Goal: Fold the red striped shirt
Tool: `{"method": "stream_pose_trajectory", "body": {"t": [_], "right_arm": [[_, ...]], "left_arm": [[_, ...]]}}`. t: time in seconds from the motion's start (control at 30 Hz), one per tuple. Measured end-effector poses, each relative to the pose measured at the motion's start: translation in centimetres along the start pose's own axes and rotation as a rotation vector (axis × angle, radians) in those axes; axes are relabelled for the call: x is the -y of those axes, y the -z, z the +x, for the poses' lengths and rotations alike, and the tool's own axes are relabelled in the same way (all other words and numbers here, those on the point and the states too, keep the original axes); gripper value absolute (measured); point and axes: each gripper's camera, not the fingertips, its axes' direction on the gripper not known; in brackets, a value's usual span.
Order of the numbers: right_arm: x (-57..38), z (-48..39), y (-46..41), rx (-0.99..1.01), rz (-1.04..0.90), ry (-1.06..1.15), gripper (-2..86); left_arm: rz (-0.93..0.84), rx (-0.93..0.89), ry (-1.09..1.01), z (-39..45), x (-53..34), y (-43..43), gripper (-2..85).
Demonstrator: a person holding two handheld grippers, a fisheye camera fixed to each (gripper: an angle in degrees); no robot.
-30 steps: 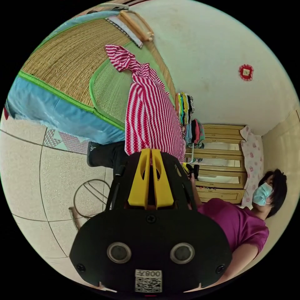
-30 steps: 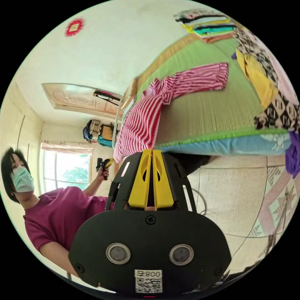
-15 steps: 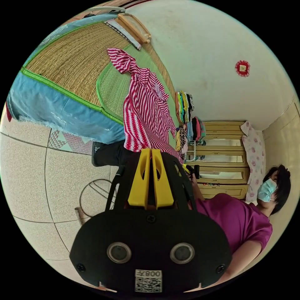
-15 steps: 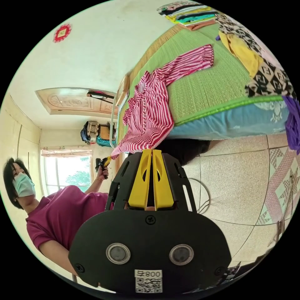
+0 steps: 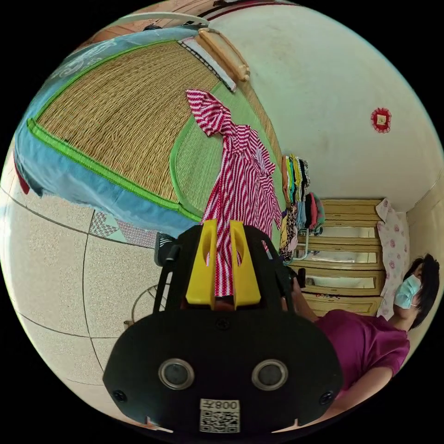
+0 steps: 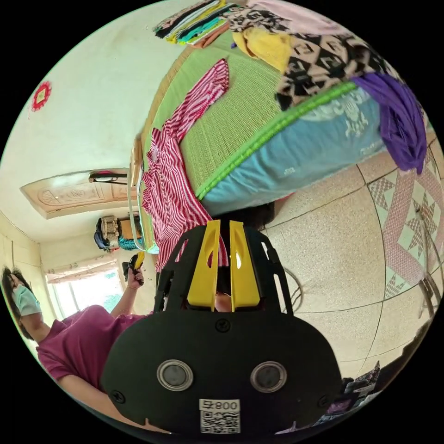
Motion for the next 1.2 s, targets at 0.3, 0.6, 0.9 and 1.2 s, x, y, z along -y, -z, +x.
{"method": "stream_pose_trajectory", "body": {"t": [0.3,0.6,0.9,1.2], "right_arm": [[23.5,-22.3,-15.9,-0.281,-0.039,0.48,7.2],[35.1,-31.1,-33.0,-0.565,-0.09,0.664,7.9],[37.0,-30.0,-34.8,-0.549,-0.025,0.638,1.2],[44.1,-33.1,-33.3,-0.546,0.024,0.6,1.3]], "left_arm": [[-0.053,0.11,-0.316,10.6,21.7,-14.7,7.5],[-0.163,0.419,-0.485,13.9,34.7,-27.8,7.2],[-0.129,0.5,-0.52,13.7,39.5,-32.3,0.5],[-0.025,0.493,-0.55,16.7,47.7,-34.9,0.8]]}}
